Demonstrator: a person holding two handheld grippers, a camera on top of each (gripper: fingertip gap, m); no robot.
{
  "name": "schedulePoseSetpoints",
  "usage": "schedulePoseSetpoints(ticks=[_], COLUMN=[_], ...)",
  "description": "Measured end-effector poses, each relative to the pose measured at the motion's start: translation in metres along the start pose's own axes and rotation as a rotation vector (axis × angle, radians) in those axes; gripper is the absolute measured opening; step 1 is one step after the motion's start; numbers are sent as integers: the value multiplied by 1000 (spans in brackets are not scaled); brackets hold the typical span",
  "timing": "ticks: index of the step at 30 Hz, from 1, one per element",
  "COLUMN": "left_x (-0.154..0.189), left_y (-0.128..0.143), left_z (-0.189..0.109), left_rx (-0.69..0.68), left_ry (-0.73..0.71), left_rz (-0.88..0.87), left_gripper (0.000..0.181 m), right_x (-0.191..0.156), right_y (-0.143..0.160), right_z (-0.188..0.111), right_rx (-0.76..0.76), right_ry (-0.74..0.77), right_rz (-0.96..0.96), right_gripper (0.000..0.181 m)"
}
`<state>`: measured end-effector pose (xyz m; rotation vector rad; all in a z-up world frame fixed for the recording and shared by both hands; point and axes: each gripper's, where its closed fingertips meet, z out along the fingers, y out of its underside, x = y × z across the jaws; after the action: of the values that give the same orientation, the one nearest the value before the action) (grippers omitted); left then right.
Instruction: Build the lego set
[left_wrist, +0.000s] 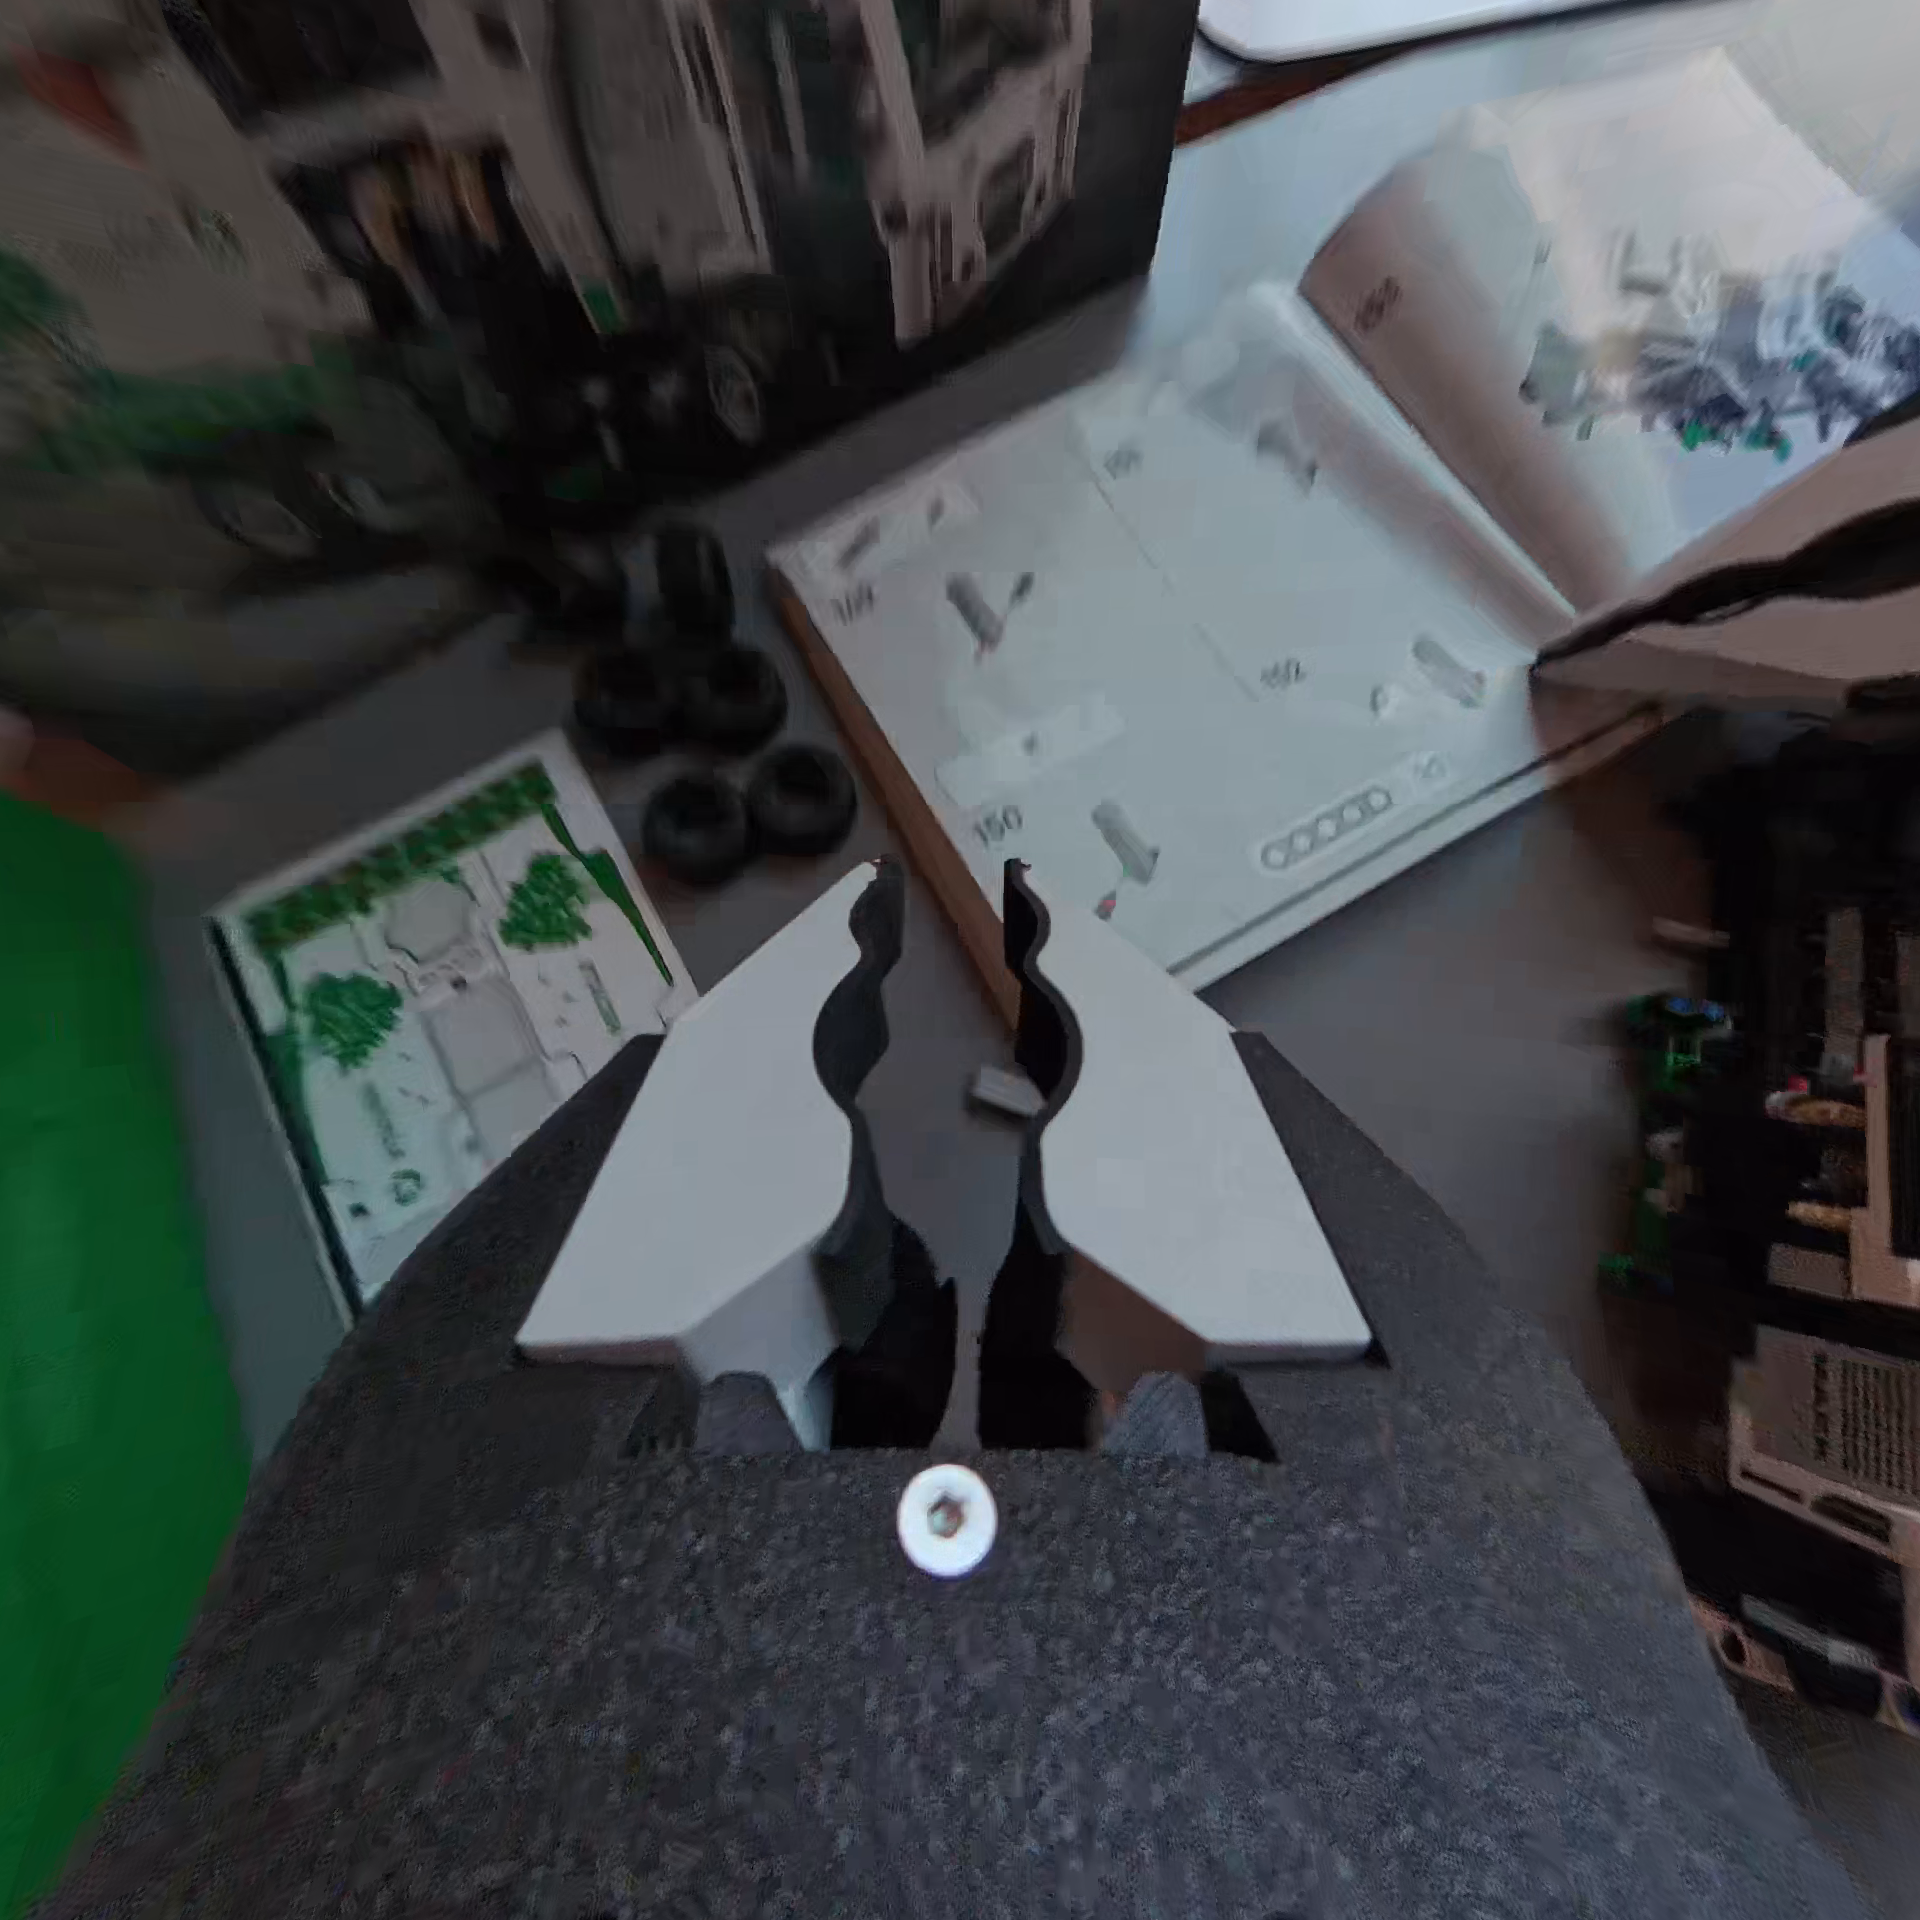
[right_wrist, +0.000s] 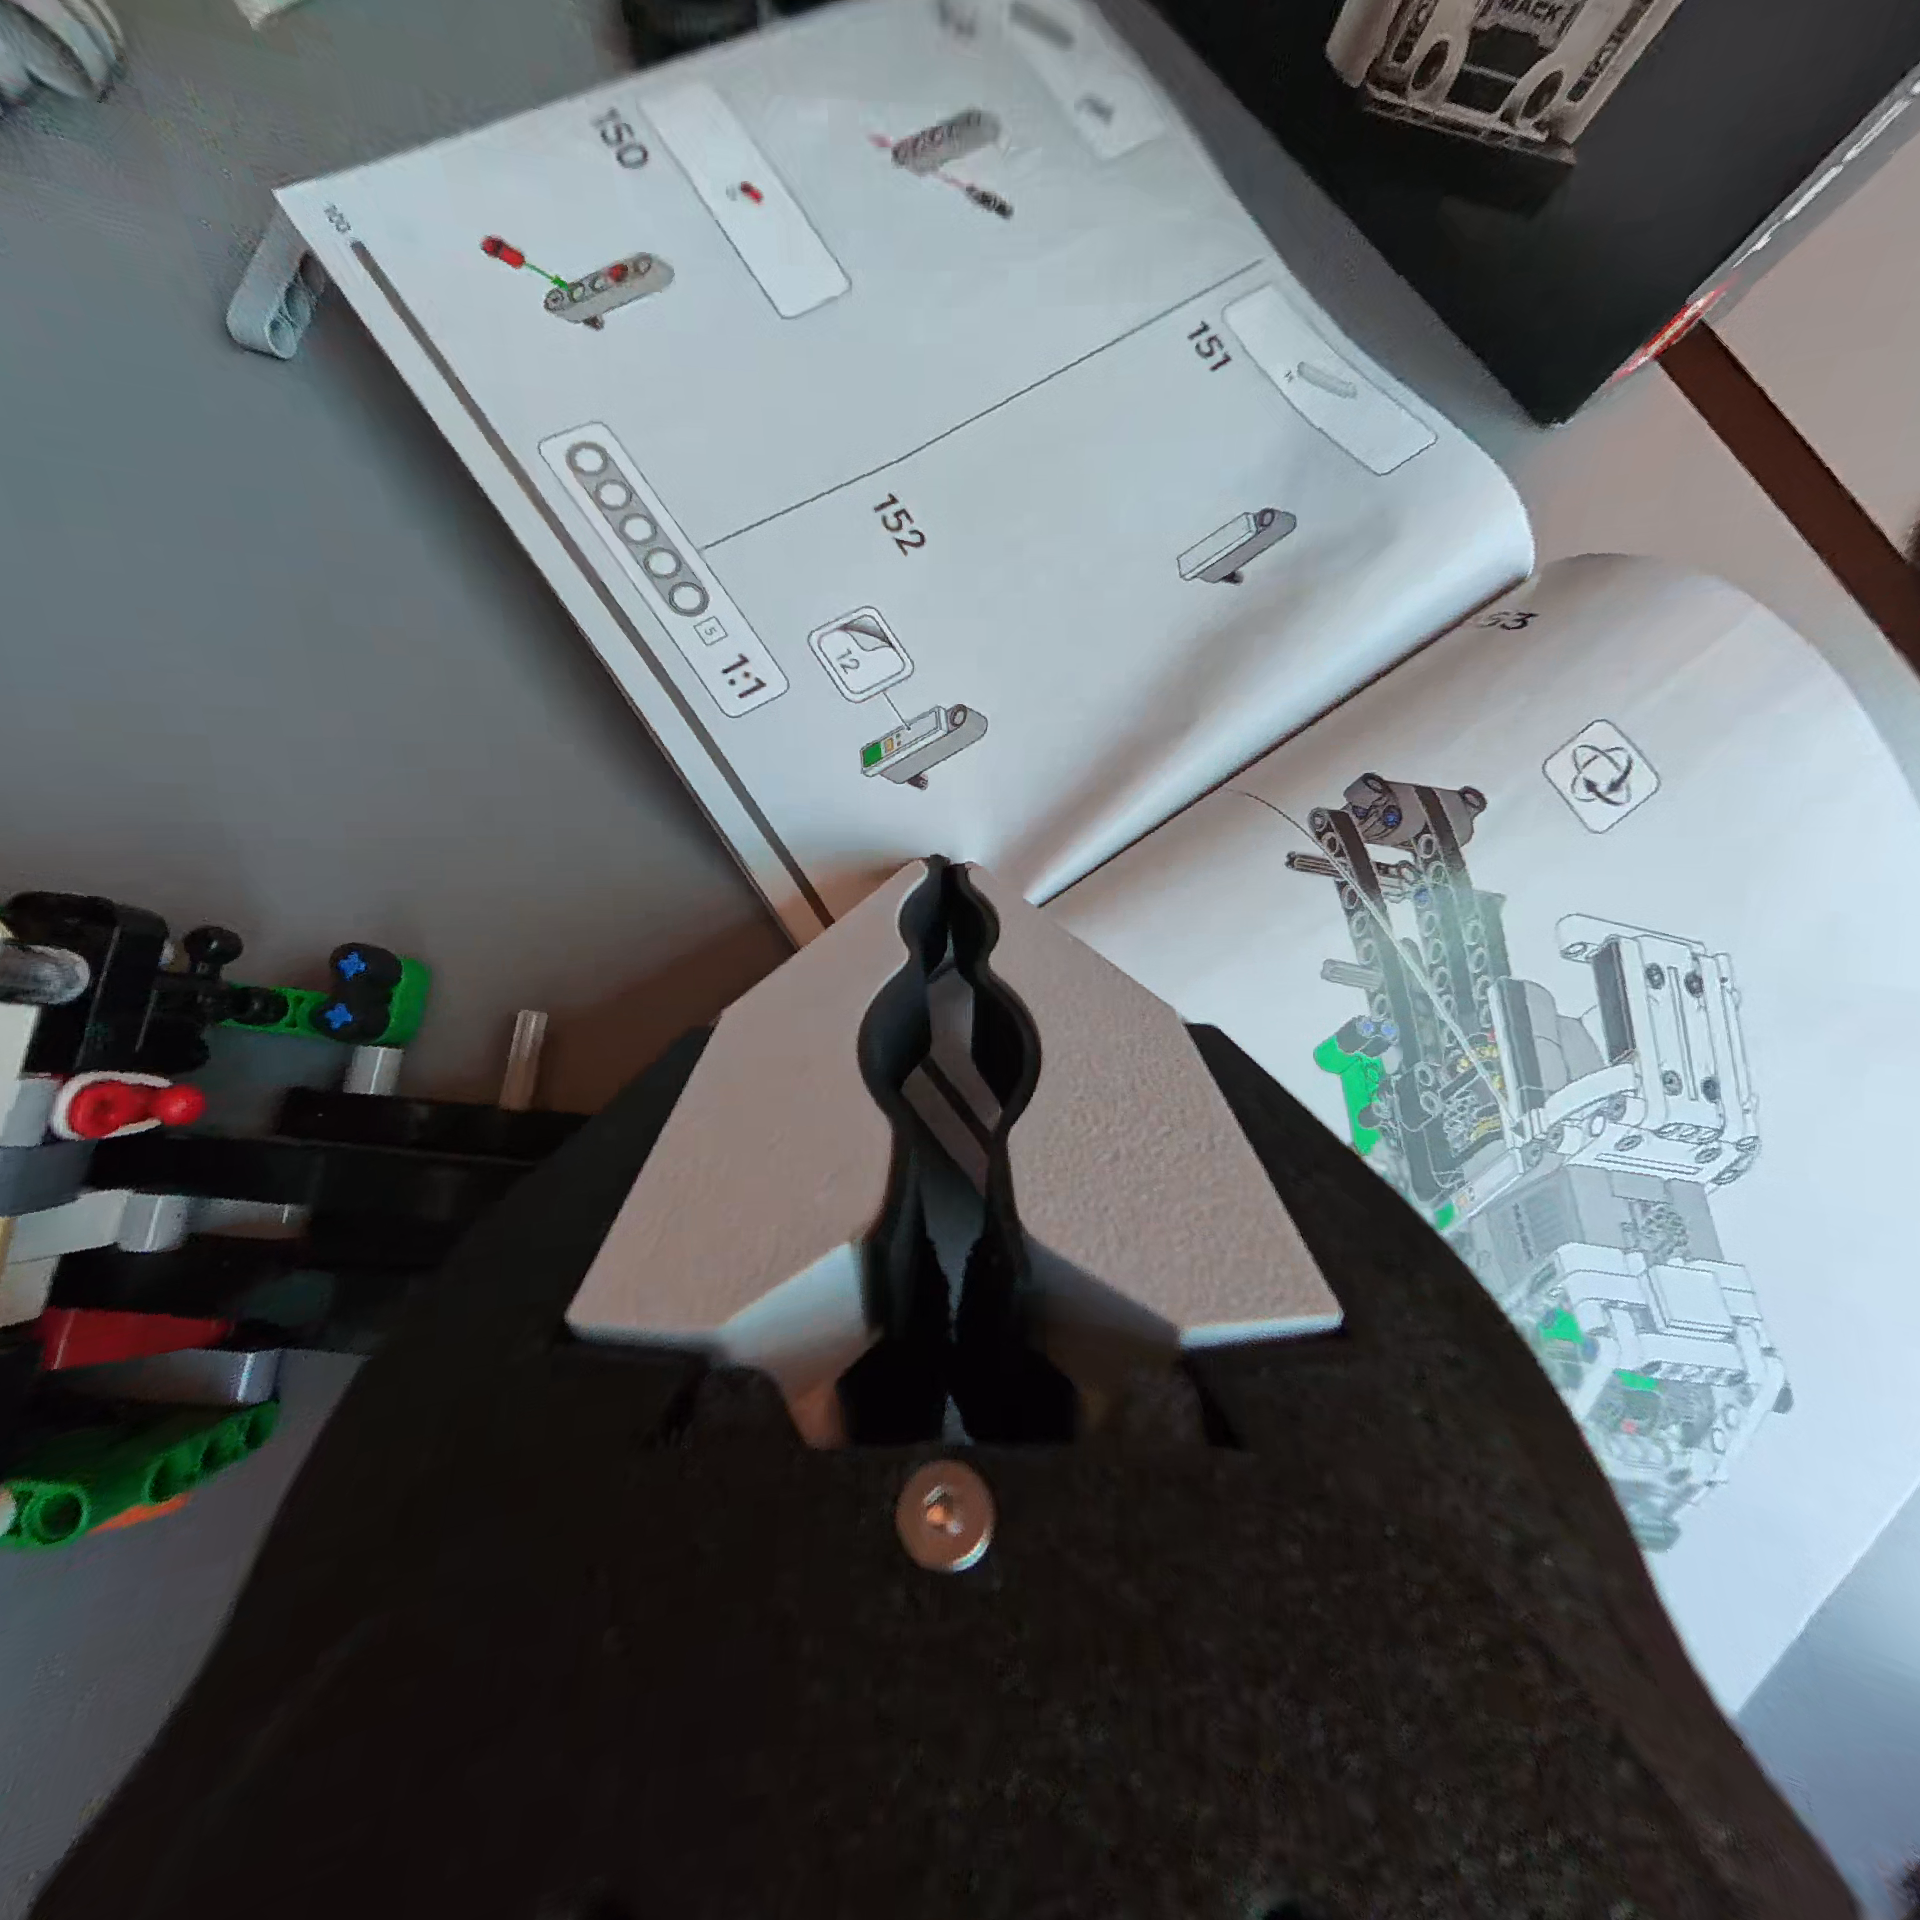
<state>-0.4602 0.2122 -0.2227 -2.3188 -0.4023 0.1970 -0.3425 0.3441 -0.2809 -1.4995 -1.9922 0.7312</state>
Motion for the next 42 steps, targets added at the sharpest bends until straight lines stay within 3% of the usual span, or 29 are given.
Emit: schedulePoseSetpoints(ticks=[1,3,6,10,13,19,25,28,31,33,37,39,42], left_x=[2,31,88,114,120,120,118,101,82,67,39,25,16], left_y=[-20,-61,-96,-107,-104,-97,-99,-124,-150,-140,-72,-26,44], left_z=[-8,-8,41,138,170,178,178,153,75,16,-72,-95,-112], left_rx=[52,131,78,-84,-145,-93,-58,35,239,344,473,502,475], left_ry=[-28,44,234,323,373,382,266,169,195,239,251,154,-17], left_rz=[46,164,309,373,354,381,491,468,358,277,122,68,66], left_gripper=[19,5,0,0,0,0,0,7,12,15,18,18,16], right_x=[0,0,0,0,0,0,1,5,10,8,-3,-9,-19], right_y=[0,0,0,0,0,0,-1,-14,-35,-34,1,26,56], right_z=[0,0,0,0,0,0,-1,-19,-66,-100,-148,-159,-163], right_rx=[12,12,3,32,31,45,45,113,276,358,438,415,352], right_ry=[-4,1,-9,-34,-44,-48,-41,29,84,93,130,187,251], right_rz=[17,16,36,75,86,106,111,59,83,125,251,281,327], right_gripper=[0,0,0,0,0,0,0,0,0,0,16,28,27])
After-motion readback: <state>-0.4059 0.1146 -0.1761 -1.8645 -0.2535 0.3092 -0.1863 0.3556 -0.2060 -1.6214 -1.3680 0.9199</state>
